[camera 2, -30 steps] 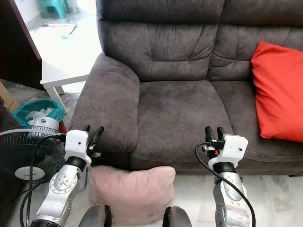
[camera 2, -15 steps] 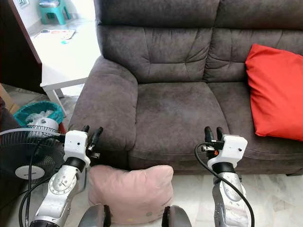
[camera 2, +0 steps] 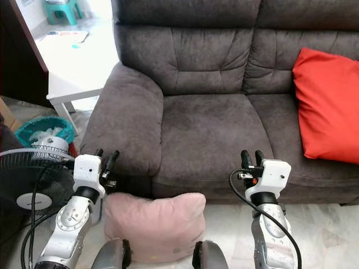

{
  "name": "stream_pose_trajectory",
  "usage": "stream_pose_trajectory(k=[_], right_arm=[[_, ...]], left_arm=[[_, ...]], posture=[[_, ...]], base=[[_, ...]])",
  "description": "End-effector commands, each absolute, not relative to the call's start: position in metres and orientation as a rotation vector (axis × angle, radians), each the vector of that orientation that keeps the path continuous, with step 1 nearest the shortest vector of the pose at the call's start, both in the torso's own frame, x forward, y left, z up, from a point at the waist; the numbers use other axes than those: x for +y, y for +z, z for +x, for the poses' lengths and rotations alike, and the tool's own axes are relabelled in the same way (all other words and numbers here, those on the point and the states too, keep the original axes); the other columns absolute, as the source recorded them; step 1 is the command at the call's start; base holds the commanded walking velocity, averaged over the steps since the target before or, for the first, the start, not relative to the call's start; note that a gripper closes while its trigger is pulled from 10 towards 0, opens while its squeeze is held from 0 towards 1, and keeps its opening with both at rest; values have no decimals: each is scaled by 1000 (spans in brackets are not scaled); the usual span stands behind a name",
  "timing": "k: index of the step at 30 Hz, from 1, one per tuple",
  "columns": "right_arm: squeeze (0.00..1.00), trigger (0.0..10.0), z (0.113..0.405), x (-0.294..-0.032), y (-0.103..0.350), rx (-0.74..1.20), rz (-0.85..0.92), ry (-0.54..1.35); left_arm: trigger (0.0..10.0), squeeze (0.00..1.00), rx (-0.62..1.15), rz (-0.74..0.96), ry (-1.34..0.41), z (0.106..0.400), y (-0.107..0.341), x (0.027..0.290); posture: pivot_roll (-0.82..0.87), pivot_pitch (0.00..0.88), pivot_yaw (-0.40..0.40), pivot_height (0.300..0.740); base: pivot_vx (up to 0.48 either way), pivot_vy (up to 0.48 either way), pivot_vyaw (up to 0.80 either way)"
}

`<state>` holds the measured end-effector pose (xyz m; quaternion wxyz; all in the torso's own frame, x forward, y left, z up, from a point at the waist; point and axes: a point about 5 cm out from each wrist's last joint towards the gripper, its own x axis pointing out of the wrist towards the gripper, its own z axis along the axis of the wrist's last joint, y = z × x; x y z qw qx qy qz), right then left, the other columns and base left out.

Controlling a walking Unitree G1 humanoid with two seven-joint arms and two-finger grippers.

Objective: Move the pillow to the sofa from floor

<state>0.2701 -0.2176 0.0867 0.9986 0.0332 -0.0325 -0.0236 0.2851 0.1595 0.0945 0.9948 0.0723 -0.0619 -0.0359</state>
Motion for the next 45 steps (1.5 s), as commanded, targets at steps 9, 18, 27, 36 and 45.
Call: stream_pose_trajectory(k=[9, 18, 27, 36, 45], right_arm=[[0, 10000, 269, -219, 89, -78, 66, -46], [0, 10000, 269, -217, 89, -80, 63, -38], [0, 10000, 270, -216, 85, -44, 49, -30], [0, 10000, 270, -215, 85, -44, 49, -28], [0, 10000, 269, -216, 86, -60, 58, -30]], left_arm=[[10000, 0, -112, 133, -48, 285, 92, 162], [10000, 0, -105, 134, -44, 285, 91, 162], [10000, 0, -100, 134, -41, 285, 90, 163], [10000, 0, -94, 134, -40, 285, 88, 162], [10000, 0, -89, 135, -39, 285, 87, 163]], posture=[[27, 55, -35, 556], [28, 56, -35, 556], [28, 57, -35, 543], [26, 55, -34, 504], [27, 56, -34, 504]], base=[[0, 0, 0], [0, 0, 0], [0, 0, 0], [0, 0, 0], [0, 0, 0]])
